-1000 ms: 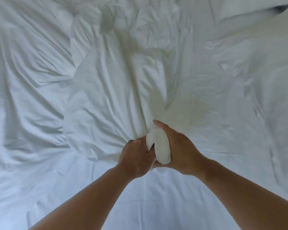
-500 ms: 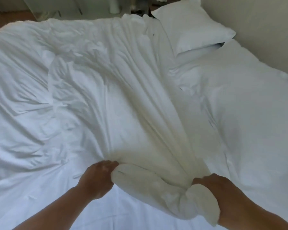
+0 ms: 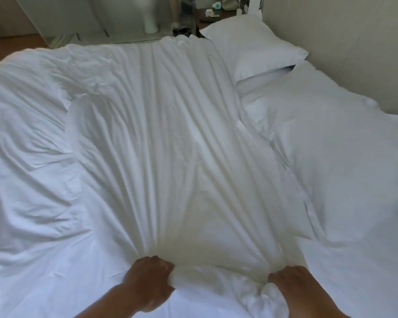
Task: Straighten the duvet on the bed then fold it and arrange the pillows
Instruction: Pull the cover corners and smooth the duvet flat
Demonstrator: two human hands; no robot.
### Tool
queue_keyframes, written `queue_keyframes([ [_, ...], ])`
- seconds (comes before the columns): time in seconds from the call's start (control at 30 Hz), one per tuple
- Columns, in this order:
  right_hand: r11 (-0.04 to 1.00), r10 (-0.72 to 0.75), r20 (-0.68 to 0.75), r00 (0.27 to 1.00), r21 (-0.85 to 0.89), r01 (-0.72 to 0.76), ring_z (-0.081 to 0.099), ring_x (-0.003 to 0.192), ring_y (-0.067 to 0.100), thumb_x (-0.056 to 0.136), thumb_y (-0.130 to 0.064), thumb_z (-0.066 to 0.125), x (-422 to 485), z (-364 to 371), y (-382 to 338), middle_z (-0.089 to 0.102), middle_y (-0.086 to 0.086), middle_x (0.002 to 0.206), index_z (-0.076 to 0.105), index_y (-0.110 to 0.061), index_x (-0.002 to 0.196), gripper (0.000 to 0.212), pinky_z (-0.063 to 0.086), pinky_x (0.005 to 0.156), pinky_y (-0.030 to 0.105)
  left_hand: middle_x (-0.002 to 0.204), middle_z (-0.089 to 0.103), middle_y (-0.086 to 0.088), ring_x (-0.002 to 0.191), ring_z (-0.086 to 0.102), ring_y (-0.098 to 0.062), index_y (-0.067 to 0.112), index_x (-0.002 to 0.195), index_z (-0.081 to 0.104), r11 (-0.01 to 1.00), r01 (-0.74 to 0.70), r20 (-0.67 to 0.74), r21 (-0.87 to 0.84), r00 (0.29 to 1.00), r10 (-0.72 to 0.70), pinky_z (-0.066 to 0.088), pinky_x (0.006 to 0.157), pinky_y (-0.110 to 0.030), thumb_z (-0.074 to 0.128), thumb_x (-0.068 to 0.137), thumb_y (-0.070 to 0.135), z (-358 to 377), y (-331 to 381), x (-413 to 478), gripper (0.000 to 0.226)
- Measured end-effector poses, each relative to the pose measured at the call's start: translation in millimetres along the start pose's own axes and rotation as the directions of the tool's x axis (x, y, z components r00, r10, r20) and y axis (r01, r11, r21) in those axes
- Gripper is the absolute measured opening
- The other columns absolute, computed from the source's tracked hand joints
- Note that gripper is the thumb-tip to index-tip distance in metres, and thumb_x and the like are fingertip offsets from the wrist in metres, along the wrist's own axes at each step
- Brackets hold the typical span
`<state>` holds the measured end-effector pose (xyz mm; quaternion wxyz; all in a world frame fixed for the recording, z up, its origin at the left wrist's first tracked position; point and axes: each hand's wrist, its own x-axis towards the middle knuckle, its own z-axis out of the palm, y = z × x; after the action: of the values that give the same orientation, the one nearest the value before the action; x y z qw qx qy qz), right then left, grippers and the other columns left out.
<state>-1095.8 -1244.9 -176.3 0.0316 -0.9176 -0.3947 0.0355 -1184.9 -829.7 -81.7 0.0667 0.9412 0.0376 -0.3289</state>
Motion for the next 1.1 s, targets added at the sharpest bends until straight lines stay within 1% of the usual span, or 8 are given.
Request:
queue_keyframes([
  [0.13,0.988,0.118,0.444,0.888,0.039,-0.151,0.071,0.065,0.011,0.002,-0.049,0.083,29.8,-22.1,-56.8,0.069,-0.008,0.073,0.065,-0.029,0.098,0.099,0.039,0.082,0.045,0.144,0.045,-0.001,0.134,0.041,-0.027,0.026,0.146,0.039,0.990,0.002,0.071,0.141,0.997,-0.012,0.034,0.109,-0.040,0.043,0.099,0.036,45.2,21.0,11.0,0.049],
  [0.3,0.980,0.162,0.508,0.846,0.019,-0.199,0.071,0.092,0.032,0.025,-0.065,0.080,73.5,-33.1,-138.9,0.067,0.013,0.102,0.070,-0.011,0.106,0.097,0.036,0.093,0.062,0.169,0.009,0.009,0.156,0.005,-0.015,0.038,0.160,0.007,0.995,-0.098,0.059,-0.026,0.993,0.099,0.001,0.125,-0.033,0.034,0.100,0.061,64.3,-32.8,-7.1,0.069],
  [0.43,0.974,0.018,0.326,0.945,0.209,-0.091,0.064,0.118,0.026,0.059,-0.059,0.074,122.3,-22.1,-207.5,0.057,0.006,0.136,0.053,-0.024,0.132,0.084,0.054,0.097,0.042,0.141,0.056,-0.003,0.131,0.055,-0.027,0.023,0.142,0.047,0.987,-0.159,-0.414,-0.024,0.900,0.135,0.030,0.116,-0.033,0.047,0.089,0.053,67.7,-104.8,-9.5,0.060],
  [0.53,0.941,-0.063,0.285,0.957,0.335,-0.038,0.052,0.135,0.024,0.074,-0.059,0.058,161.2,-13.8,-265.4,0.041,0.002,0.155,0.037,-0.028,0.147,0.082,0.049,0.103,0.035,0.115,0.058,-0.006,0.104,0.059,-0.032,0.013,0.118,0.054,0.979,0.001,-0.592,-0.206,0.796,-0.126,0.051,0.089,-0.043,0.053,0.077,0.026,58.5,-172.9,-6.2,0.044],
  [0.63,0.911,-0.096,0.225,0.970,0.412,-0.006,0.032,0.148,0.025,0.076,-0.062,0.058,209.0,-6.2,-328.7,0.020,0.002,0.166,0.019,-0.032,0.155,0.094,0.037,0.114,0.038,0.128,0.051,-0.012,0.117,0.052,-0.038,0.008,0.133,0.047,0.913,0.250,-0.455,-0.322,0.805,-0.381,0.048,0.096,-0.048,0.061,0.077,0.019,54.7,-244.5,0.3,0.059],
  [0.73,0.901,-0.037,0.345,0.938,0.417,-0.118,-0.001,0.154,0.025,0.076,-0.066,0.066,248.5,4.5,-380.0,-0.011,0.000,0.168,-0.010,-0.040,0.156,0.114,0.016,0.123,0.050,0.166,0.010,-0.007,0.151,0.015,-0.032,0.027,0.160,0.004,0.903,0.401,-0.115,-0.157,0.900,-0.420,0.024,0.117,-0.050,0.060,0.083,0.063,64.7,-296.9,10.7,0.101],
  [0.83,0.919,0.069,0.282,0.957,0.354,-0.171,0.017,0.153,0.028,0.075,-0.049,0.077,263.5,31.5,-387.0,0.006,0.001,0.168,-0.002,-0.038,0.157,0.115,0.030,0.117,0.050,0.167,-0.012,-0.006,0.155,-0.004,-0.031,0.032,0.158,-0.015,0.920,0.383,-0.139,-0.084,0.910,-0.392,0.016,0.120,-0.058,0.049,0.084,0.071,81.5,-319.9,24.3,0.105],
  [1.1,0.905,0.211,0.156,0.965,0.342,-0.253,0.056,0.127,0.021,0.081,-0.026,0.074,268.7,44.8,-355.9,0.055,-0.002,0.143,0.040,-0.026,0.149,0.077,0.048,0.103,0.037,0.127,0.054,-0.007,0.113,0.058,-0.029,0.036,0.157,0.022,0.953,0.291,-0.356,-0.081,0.885,-0.300,0.052,0.090,-0.039,0.050,0.097,0.025,72.7,-371.7,42.3,0.067],
])
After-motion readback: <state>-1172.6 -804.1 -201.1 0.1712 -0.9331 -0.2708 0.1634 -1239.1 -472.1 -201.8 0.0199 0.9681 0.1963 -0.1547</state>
